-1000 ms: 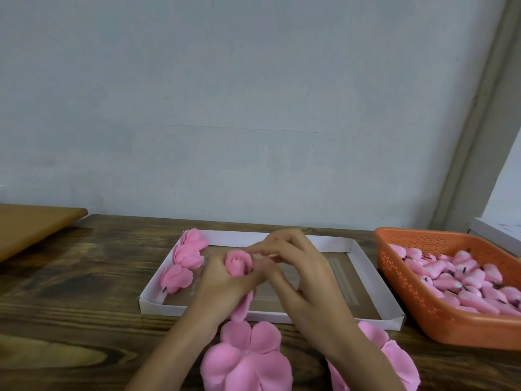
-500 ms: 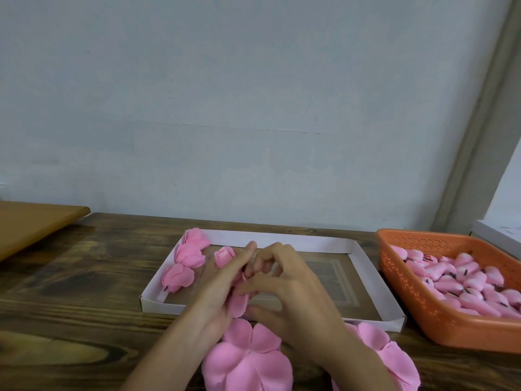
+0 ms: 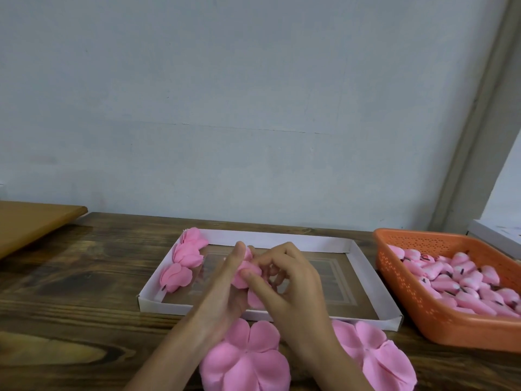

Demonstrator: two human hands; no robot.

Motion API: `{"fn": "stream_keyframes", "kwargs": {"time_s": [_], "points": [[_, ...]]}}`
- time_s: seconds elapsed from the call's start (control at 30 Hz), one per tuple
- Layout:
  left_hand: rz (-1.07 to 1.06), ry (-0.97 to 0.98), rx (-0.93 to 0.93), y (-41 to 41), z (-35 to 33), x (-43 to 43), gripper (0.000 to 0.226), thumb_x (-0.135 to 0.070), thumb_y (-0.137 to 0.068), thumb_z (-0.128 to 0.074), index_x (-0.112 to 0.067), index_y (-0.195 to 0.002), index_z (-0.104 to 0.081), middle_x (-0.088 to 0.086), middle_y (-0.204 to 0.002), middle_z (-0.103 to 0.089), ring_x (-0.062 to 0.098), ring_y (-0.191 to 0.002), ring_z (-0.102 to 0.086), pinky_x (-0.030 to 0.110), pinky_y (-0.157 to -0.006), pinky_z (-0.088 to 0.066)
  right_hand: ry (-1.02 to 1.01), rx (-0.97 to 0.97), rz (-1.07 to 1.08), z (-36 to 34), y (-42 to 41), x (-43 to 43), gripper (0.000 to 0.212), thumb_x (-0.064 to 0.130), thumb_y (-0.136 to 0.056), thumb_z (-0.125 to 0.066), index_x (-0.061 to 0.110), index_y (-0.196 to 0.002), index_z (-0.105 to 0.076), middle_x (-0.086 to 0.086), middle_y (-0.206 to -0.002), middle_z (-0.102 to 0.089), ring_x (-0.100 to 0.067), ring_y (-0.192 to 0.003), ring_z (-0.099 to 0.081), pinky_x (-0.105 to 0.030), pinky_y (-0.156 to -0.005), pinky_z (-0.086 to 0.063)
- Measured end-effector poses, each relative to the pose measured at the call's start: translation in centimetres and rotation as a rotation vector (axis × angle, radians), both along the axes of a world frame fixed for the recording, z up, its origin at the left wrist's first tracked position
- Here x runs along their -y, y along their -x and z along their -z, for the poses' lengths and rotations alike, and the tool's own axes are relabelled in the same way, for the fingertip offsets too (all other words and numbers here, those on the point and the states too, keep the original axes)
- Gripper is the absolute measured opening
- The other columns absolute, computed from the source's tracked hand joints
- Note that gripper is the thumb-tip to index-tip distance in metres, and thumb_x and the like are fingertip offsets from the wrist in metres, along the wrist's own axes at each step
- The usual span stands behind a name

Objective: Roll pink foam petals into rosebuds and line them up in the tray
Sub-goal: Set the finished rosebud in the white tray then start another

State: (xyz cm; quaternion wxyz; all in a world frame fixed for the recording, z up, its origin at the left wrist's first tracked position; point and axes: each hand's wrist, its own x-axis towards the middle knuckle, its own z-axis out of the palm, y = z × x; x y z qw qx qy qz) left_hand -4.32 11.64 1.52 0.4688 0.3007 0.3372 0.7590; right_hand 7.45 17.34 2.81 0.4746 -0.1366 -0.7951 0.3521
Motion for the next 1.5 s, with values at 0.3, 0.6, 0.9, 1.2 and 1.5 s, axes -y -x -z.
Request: {"fn": "stream_keyframes", "kwargs": {"time_s": [0.3,0.6,0.9,1.2,1.5], "points": [[0.039,0.006,-0.300,-0.1,0.2,0.8,0.023,-0.015,-0.063,-0.086,-0.020,-0.084,-0.080,0.011,-0.095,-0.075,0.028,-0.099,-0.074,0.044,-0.077,-0.062,0.141,-0.064,-0.018,0.1,-0.3,-0.7,0.017,0.018,-0.084,-0.082,0.031,-0.080,-0.072,0.005,-0.069,-0.061,-0.009,-0.061,-0.048,-0.021,-0.059,-0.040],[0.107,-0.016,-0.223,0.3,-0.4,0.7,0.039,-0.034,-0.074,-0.092,-0.011,-0.103,-0.079,0.021,-0.116,-0.073,0.034,-0.114,-0.070,0.040,-0.085,-0.059,0.215,-0.042,-0.180,-0.2,-0.6,-1.9,0.016,0.010,-0.088,-0.079,0.024,-0.081,-0.075,-0.011,-0.077,-0.068,-0.030,-0.065,-0.053,-0.045,-0.057,-0.050],[0.103,-0.046,-0.192,-0.3,-0.6,0.3,0.065,-0.046,-0.068,-0.093,-0.002,-0.111,-0.073,0.019,-0.115,-0.071,0.035,-0.113,-0.067,0.045,-0.084,-0.053,0.223,-0.001,-0.242,-0.3,-0.7,-1.8,0.014,0.011,-0.084,-0.077,0.024,-0.080,-0.076,0.010,-0.071,-0.063,-0.011,-0.064,-0.055,-0.039,-0.056,-0.054],[0.062,0.003,-0.271,-0.3,-0.1,0.2,0.053,-0.034,-0.053,-0.102,-0.004,-0.089,-0.078,0.022,-0.100,-0.071,0.031,-0.092,-0.071,0.038,-0.070,-0.059,0.239,0.022,-0.248,-0.5,-0.9,-2.4,0.009,0.013,-0.084,-0.085,0.018,-0.082,-0.078,0.000,-0.078,-0.065,-0.019,-0.069,-0.052,-0.045,-0.062,-0.051],[0.080,0.097,-0.535,0.4,0.3,0.7,0.034,-0.001,-0.076,-0.081,0.013,-0.099,-0.060,0.025,-0.092,-0.062,0.033,-0.090,-0.066,0.035,-0.074,-0.057,0.298,-0.002,-0.251,-0.1,-0.6,-2.6,0.016,0.012,-0.080,-0.088,0.020,-0.075,-0.075,-0.015,-0.071,-0.064,-0.023,-0.061,-0.043,-0.036,-0.057,-0.037]]}}
